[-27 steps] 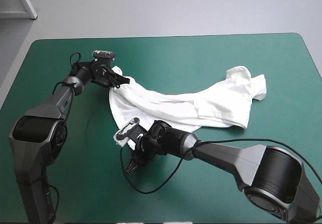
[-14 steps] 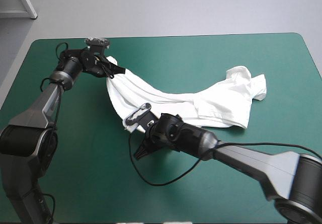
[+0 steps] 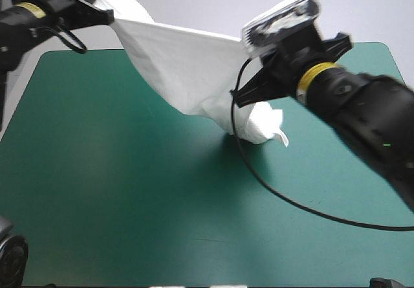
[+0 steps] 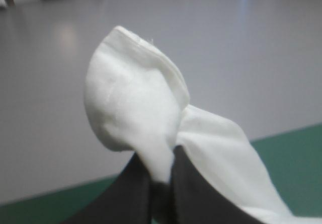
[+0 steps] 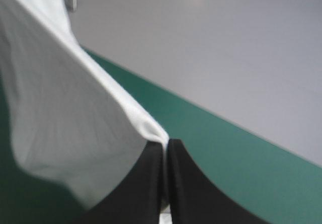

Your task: Fold the cloth

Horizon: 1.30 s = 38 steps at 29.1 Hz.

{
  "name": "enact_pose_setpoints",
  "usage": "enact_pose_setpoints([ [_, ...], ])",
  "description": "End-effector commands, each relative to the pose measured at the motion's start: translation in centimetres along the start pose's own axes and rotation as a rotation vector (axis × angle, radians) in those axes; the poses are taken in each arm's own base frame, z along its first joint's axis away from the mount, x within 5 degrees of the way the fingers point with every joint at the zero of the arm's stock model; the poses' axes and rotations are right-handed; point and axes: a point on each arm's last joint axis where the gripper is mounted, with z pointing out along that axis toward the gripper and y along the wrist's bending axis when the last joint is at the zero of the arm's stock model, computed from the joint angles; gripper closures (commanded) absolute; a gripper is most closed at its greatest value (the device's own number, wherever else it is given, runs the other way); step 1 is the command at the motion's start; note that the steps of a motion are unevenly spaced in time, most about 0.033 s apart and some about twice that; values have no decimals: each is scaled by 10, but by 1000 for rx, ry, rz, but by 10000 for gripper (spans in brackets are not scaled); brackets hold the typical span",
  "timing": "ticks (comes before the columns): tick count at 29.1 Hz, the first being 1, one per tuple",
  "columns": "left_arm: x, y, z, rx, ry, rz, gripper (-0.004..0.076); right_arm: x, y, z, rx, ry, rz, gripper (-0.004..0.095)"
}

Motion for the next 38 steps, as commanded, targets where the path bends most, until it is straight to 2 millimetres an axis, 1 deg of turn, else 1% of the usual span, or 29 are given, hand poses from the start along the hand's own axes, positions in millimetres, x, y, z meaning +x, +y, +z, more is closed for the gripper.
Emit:
enact_pose_setpoints([
  [1,-52,-3,-89,-48,-317,34,734,-27,-49,-56,80,-213,47,926],
  [4,-70,-4,-134,-89,-444,65,734,-36,-71,-84,93,-310,89,926],
  [5,-73,-4,-145,-105,-474,75,734,-38,-77,-92,97,-336,98,926],
  [8,-80,-4,-167,-137,-524,95,734,-40,-91,-110,110,-404,127,926],
  [11,-79,-4,-175,-153,-505,122,734,-42,-99,-123,103,-454,145,925],
  [16,-76,-5,-183,-157,-480,137,734,-48,-97,-128,71,-531,98,926],
  [17,-76,-5,-182,-158,-477,142,734,-49,-97,-127,71,-543,95,926],
  [20,-72,-4,-179,-169,-426,148,734,-52,-88,-115,79,-522,69,926],
  [22,-65,-3,-162,-153,-356,142,734,-54,-79,-100,107,-482,42,926],
  [25,-52,0,-124,-137,-259,135,734,-57,-61,-66,193,-410,-7,926],
  [28,-33,3,-79,-124,-179,129,734,-56,-40,-15,293,-301,-70,926],
  [30,-16,5,-47,-111,-124,120,734,-50,-34,23,312,-221,-66,926],
  [32,1,7,-19,-105,-66,117,734,-42,-40,58,328,-154,-38,926],
  [33,10,8,-4,-107,-41,120,734,-37,-48,77,348,-125,-15,926],
  [34,19,10,9,-108,-19,122,734,-33,-56,91,367,-106,4,926],
  [36,33,12,37,-107,-6,122,734,-21,-76,125,405,-69,39,926],
  [37,44,13,63,-102,6,116,734,-9,-96,152,438,-46,89,926],
  [38,51,14,77,-97,9,108,734,-2,-104,165,445,-36,117,926],
])
